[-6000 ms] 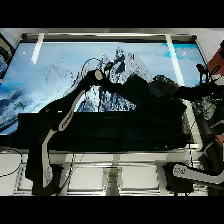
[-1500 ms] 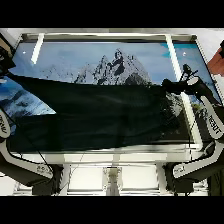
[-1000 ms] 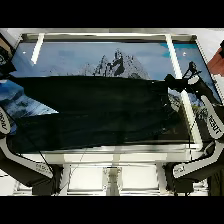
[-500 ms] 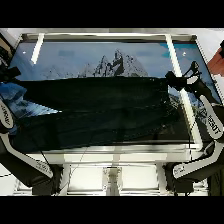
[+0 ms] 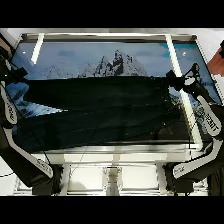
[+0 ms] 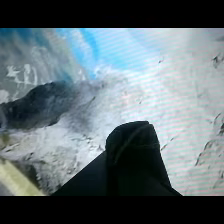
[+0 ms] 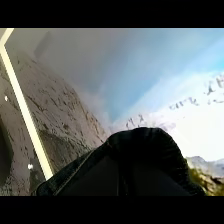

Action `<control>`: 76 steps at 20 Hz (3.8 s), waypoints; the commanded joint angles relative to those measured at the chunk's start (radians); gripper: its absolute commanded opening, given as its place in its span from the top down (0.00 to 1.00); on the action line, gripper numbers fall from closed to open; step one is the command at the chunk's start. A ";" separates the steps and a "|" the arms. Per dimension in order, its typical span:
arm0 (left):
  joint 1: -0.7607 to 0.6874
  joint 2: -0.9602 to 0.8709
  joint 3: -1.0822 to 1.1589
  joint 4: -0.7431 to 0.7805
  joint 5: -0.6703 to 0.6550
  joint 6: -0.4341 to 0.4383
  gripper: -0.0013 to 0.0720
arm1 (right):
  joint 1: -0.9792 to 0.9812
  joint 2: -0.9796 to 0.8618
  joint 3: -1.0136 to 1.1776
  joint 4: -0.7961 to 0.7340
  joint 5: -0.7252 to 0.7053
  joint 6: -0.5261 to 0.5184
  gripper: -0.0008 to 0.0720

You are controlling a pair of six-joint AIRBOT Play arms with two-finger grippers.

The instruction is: Fold the clothes and pants, and hang the long-sleeved shirts on hangers.

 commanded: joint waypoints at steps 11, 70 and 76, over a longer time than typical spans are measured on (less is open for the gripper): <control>0.002 -0.010 0.000 -0.056 0.071 0.012 0.38 | 0.016 -0.011 0.039 -0.013 -0.010 -0.007 0.51; 0.597 0.499 -0.724 -1.027 -0.119 0.912 0.95 | -0.061 0.510 -0.417 0.093 0.770 -0.466 0.94; 0.625 0.473 -0.713 -1.206 -0.035 0.886 0.95 | -0.062 0.510 -0.417 0.077 0.700 -0.466 0.94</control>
